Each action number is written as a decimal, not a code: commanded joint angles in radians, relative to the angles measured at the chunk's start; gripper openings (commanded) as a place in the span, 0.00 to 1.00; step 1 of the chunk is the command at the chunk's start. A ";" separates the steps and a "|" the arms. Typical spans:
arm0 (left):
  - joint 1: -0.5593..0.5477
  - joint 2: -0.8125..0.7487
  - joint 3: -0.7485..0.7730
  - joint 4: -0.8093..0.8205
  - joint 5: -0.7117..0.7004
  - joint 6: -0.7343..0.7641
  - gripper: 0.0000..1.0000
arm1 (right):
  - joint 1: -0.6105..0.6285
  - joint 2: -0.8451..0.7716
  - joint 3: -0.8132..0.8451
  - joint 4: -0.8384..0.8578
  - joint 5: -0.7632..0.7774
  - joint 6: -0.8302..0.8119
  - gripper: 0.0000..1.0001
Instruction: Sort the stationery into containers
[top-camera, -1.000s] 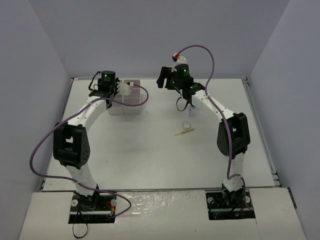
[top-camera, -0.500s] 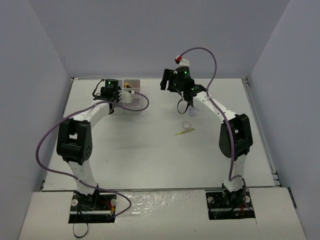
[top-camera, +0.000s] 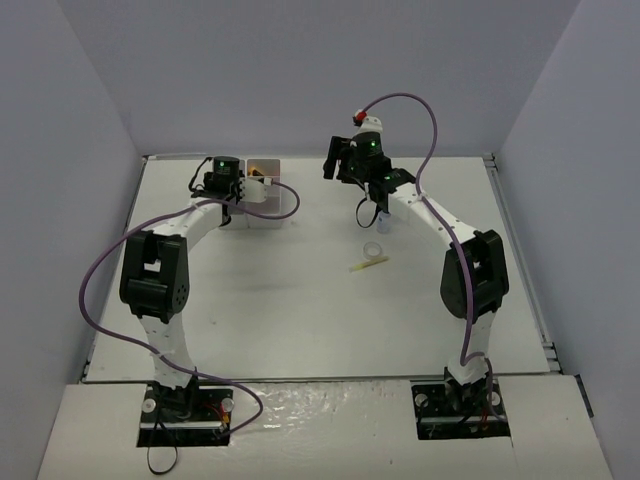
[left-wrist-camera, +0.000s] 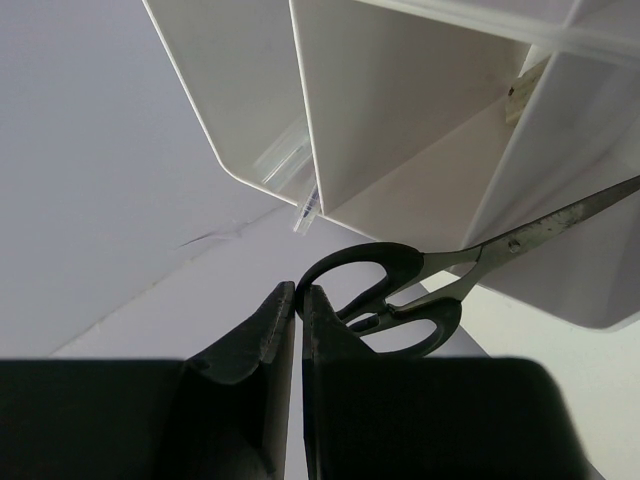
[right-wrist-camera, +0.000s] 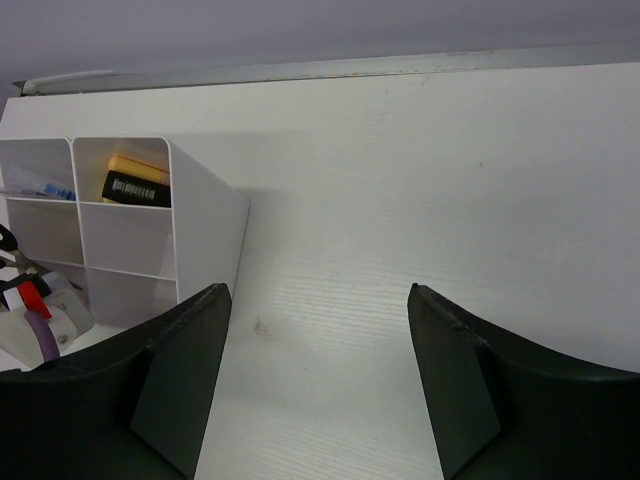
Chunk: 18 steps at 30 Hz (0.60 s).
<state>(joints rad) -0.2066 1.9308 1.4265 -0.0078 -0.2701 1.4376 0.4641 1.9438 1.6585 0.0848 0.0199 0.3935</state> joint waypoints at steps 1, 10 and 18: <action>-0.004 -0.042 0.042 0.070 -0.001 -0.014 0.00 | -0.001 -0.065 0.032 0.036 0.029 0.002 0.69; -0.014 -0.071 -0.004 0.072 -0.012 -0.014 0.31 | -0.003 -0.089 0.033 0.012 0.041 -0.046 0.72; -0.040 -0.110 0.043 0.058 -0.014 -0.048 0.67 | -0.004 -0.118 0.036 -0.006 0.036 -0.073 0.73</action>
<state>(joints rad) -0.2242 1.9231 1.4067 0.0039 -0.2724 1.4175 0.4641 1.9281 1.6585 0.0421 0.0328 0.3479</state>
